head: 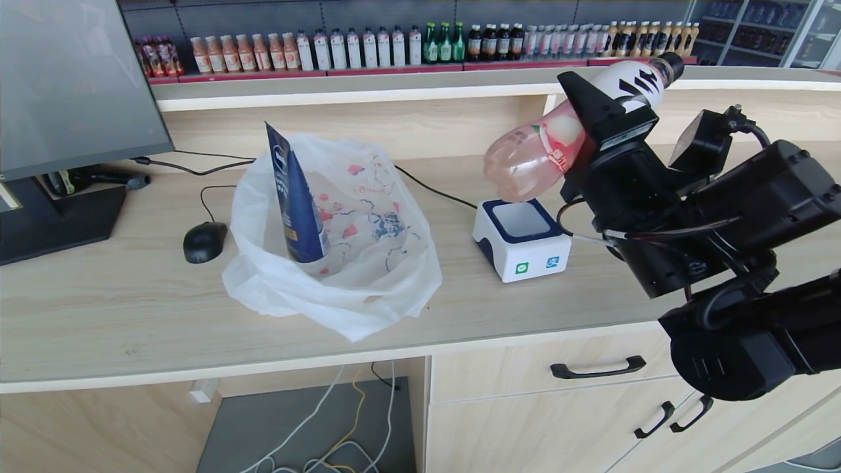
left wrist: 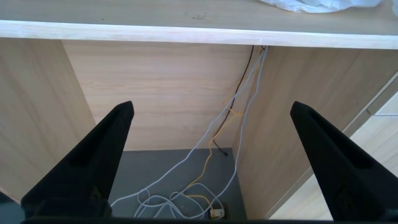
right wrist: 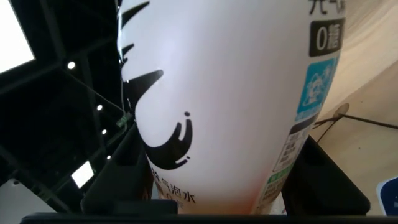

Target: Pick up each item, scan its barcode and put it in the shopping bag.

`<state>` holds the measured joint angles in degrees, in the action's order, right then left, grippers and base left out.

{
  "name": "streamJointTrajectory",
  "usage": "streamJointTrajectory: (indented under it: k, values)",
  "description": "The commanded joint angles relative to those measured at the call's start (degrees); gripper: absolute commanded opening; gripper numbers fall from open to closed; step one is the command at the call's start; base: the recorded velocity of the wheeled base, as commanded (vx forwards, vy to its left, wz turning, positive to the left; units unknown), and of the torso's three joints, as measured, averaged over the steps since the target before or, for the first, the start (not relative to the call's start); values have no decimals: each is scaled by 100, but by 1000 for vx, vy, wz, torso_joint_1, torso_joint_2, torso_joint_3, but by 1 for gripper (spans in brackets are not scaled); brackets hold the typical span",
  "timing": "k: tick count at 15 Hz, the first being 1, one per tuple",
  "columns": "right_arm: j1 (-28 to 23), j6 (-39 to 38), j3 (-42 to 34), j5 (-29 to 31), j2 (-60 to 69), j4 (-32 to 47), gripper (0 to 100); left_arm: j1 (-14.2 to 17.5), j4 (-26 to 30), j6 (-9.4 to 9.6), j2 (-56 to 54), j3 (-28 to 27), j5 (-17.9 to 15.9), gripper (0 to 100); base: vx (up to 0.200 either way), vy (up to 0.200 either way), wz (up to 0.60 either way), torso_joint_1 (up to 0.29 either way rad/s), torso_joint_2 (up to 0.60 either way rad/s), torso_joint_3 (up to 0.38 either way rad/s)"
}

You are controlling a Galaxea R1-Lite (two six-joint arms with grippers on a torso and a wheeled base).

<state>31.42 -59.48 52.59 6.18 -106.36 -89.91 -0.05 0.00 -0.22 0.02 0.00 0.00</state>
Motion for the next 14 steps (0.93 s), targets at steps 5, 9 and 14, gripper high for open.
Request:
streamJointTrajectory:
  k: [5,9,14]
  values:
    - [-153,-653,6,-3,-438,-9,0,5,0,-4,-2,0,0,100,0,0,0,0,0,0]
    - [-153,-864,50,-3,-605,-9,0,5,0,-4,-2,0,0,100,0,0,0,0,0,0]
    - [-320,-943,252,-3,-807,-9,0,-4,0,-4,-2,0,0,100,0,0,0,0,0,0]
